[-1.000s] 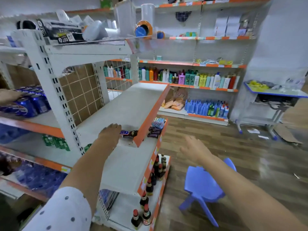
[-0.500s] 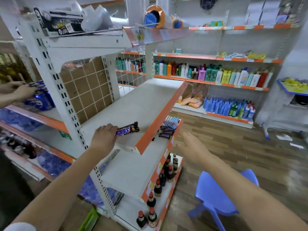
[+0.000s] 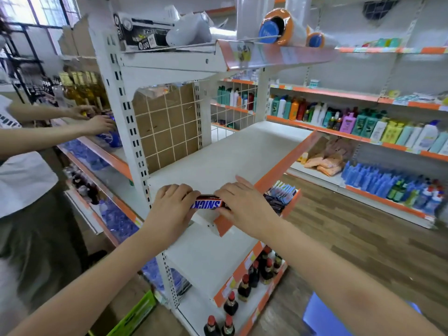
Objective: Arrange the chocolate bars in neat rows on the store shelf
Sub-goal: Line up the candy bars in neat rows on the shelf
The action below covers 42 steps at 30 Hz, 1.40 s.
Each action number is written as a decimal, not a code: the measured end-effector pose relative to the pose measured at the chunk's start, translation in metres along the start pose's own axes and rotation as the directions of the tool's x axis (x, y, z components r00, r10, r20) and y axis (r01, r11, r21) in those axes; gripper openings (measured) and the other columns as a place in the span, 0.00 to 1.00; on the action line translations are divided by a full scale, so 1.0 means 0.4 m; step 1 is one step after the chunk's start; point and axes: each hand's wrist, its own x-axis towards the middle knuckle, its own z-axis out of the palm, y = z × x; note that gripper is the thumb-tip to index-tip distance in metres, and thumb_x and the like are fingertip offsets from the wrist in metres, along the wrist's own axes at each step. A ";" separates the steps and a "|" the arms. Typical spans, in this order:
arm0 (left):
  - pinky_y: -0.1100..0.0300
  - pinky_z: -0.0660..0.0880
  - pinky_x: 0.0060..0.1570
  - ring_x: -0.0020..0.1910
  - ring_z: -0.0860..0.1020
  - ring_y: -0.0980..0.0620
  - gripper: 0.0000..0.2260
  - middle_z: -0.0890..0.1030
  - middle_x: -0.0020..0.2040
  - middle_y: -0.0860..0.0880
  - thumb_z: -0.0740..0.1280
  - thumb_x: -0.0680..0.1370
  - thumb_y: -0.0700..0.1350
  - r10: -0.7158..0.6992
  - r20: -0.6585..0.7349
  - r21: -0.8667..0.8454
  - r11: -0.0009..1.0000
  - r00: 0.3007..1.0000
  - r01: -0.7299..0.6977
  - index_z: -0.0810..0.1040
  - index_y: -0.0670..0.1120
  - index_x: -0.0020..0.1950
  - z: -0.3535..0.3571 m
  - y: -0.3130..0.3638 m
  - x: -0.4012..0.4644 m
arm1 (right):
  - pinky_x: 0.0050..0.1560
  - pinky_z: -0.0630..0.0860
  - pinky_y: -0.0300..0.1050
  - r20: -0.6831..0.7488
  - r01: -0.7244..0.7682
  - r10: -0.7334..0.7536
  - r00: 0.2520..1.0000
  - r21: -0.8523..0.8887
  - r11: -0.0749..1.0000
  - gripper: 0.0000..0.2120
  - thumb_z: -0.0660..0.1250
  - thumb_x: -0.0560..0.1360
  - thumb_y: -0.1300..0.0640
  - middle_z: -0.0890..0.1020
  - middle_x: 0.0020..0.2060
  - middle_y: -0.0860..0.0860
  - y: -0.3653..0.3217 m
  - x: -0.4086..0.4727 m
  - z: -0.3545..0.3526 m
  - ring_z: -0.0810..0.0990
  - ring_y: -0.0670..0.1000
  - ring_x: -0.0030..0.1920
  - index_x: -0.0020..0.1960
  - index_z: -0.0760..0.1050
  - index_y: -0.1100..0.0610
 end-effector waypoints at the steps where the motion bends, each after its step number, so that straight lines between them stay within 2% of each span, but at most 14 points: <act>1: 0.55 0.71 0.44 0.39 0.79 0.44 0.13 0.80 0.43 0.47 0.76 0.66 0.42 0.001 -0.016 0.002 1.000 1.000 -0.001 0.81 0.44 0.50 0.004 0.009 0.008 | 0.60 0.73 0.50 -0.002 0.008 -0.008 1.000 -0.011 1.000 0.17 0.57 0.71 0.47 0.82 0.40 0.48 0.015 -0.002 0.001 0.83 0.50 0.41 0.46 0.80 0.54; 4: 0.58 0.63 0.46 0.40 0.79 0.45 0.12 0.80 0.43 0.48 0.66 0.73 0.50 0.013 -0.016 0.006 1.000 1.000 -0.013 0.80 0.45 0.51 0.015 0.038 0.042 | 0.61 0.71 0.45 -0.038 0.001 -0.001 0.999 -0.003 1.000 0.17 0.56 0.72 0.47 0.82 0.40 0.48 0.069 -0.019 -0.012 0.82 0.50 0.41 0.46 0.80 0.54; 6: 0.58 0.63 0.48 0.41 0.80 0.44 0.16 0.81 0.43 0.48 0.74 0.68 0.51 0.004 0.002 0.018 1.000 1.000 -0.004 0.81 0.44 0.51 0.027 0.055 0.069 | 0.62 0.67 0.45 -0.062 0.027 -0.029 0.998 -0.032 0.999 0.16 0.57 0.73 0.48 0.82 0.40 0.49 0.112 -0.032 -0.020 0.82 0.51 0.41 0.46 0.80 0.55; 8: 0.58 0.63 0.50 0.42 0.80 0.45 0.19 0.81 0.42 0.48 0.76 0.65 0.53 -0.012 0.014 0.002 1.000 1.000 0.012 0.82 0.43 0.50 0.036 0.066 0.096 | 0.59 0.73 0.46 -0.083 0.041 -0.048 0.995 -0.088 0.995 0.16 0.57 0.74 0.48 0.82 0.40 0.49 0.150 -0.049 -0.037 0.82 0.50 0.41 0.45 0.80 0.56; 10: 0.59 0.63 0.51 0.44 0.77 0.50 0.19 0.81 0.42 0.50 0.67 0.69 0.58 -0.021 0.005 -0.059 0.998 1.000 0.021 0.82 0.44 0.49 0.048 0.078 0.120 | 0.54 0.77 0.46 -0.100 0.040 -0.049 0.994 -0.097 0.994 0.17 0.57 0.73 0.48 0.82 0.40 0.49 0.191 -0.067 -0.057 0.82 0.49 0.40 0.45 0.81 0.56; 19: 0.61 0.63 0.42 0.36 0.78 0.49 0.15 0.79 0.38 0.51 0.59 0.71 0.53 0.071 -0.024 -0.147 0.986 0.997 -0.073 0.81 0.45 0.44 0.105 0.203 0.185 | 0.58 0.72 0.45 -0.177 0.056 -0.072 0.982 -0.094 0.994 0.15 0.61 0.75 0.50 0.82 0.43 0.51 0.332 -0.184 -0.061 0.81 0.53 0.44 0.48 0.81 0.59; 24: 0.60 0.63 0.43 0.37 0.78 0.48 0.13 0.80 0.38 0.50 0.59 0.72 0.50 0.145 -0.031 -0.072 0.986 0.989 -0.147 0.81 0.45 0.42 0.149 0.287 0.181 | 0.53 0.76 0.45 -0.043 -0.138 0.143 0.989 0.093 0.986 0.17 0.71 0.72 0.52 0.80 0.51 0.48 0.376 -0.278 -0.040 0.79 0.51 0.51 0.58 0.77 0.56; 26: 0.60 0.65 0.43 0.37 0.78 0.49 0.08 0.80 0.39 0.51 0.66 0.71 0.49 0.148 -0.039 -0.080 0.985 0.988 -0.151 0.81 0.46 0.42 0.171 0.313 0.178 | 0.57 0.71 0.43 0.121 -0.400 0.382 0.916 0.278 0.873 0.23 0.73 0.70 0.49 0.75 0.55 0.43 0.386 -0.308 -0.039 0.75 0.46 0.55 0.63 0.74 0.53; 30: 0.59 0.74 0.38 0.37 0.78 0.49 0.11 0.80 0.38 0.51 0.78 0.64 0.47 0.166 -0.070 -0.143 0.974 0.984 -0.174 0.82 0.45 0.42 0.212 0.360 0.171 | 0.48 0.76 0.42 0.475 -0.710 0.558 0.681 0.616 0.342 0.13 0.71 0.71 0.49 0.83 0.49 0.54 0.412 -0.344 -0.038 0.80 0.47 0.44 0.53 0.79 0.53; 33: 0.60 0.74 0.34 0.37 0.77 0.49 0.13 0.80 0.38 0.49 0.80 0.62 0.44 0.176 -0.119 -0.227 0.953 0.977 -0.199 0.81 0.44 0.42 0.251 0.383 0.165 | 0.44 0.77 0.40 0.566 -0.754 0.532 0.630 0.608 0.247 0.06 0.68 0.74 0.55 0.83 0.42 0.55 0.425 -0.370 -0.025 0.79 0.44 0.37 0.49 0.80 0.56; 35: 0.65 0.71 0.42 0.44 0.74 0.53 0.15 0.80 0.44 0.50 0.78 0.64 0.43 0.120 -0.050 -0.356 0.925 0.991 -0.131 0.80 0.45 0.49 0.271 0.400 0.151 | 0.40 0.76 0.36 0.587 -0.774 0.531 0.611 0.584 0.245 0.06 0.67 0.75 0.56 0.82 0.37 0.51 0.434 -0.386 -0.008 0.78 0.40 0.33 0.49 0.79 0.58; 37: 0.69 0.65 0.54 0.56 0.71 0.57 0.20 0.75 0.56 0.52 0.73 0.72 0.46 -0.088 0.167 -0.577 0.799 0.982 0.170 0.75 0.47 0.63 0.284 0.414 0.133 | 0.36 0.75 0.33 0.599 -0.793 0.541 0.590 0.554 0.252 0.08 0.66 0.76 0.56 0.82 0.36 0.50 0.450 -0.393 0.009 0.77 0.38 0.31 0.50 0.79 0.59; 40: 0.64 0.72 0.52 0.54 0.75 0.54 0.20 0.75 0.56 0.52 0.68 0.75 0.50 -0.330 0.646 -0.673 0.180 0.688 0.718 0.71 0.44 0.65 0.313 0.423 0.110 | 0.33 0.72 0.29 0.631 -0.810 0.524 0.571 0.536 0.237 0.09 0.65 0.77 0.55 0.81 0.37 0.51 0.476 -0.392 0.050 0.76 0.37 0.29 0.51 0.78 0.59; 42: 0.63 0.78 0.45 0.43 0.80 0.51 0.15 0.81 0.46 0.47 0.68 0.76 0.46 -0.326 0.781 -0.607 -0.198 0.532 0.769 0.75 0.38 0.58 0.350 0.415 0.100 | 0.32 0.71 0.30 0.640 -0.806 0.497 0.586 0.525 0.274 0.09 0.65 0.77 0.53 0.80 0.36 0.49 0.493 -0.382 0.086 0.75 0.39 0.30 0.49 0.79 0.58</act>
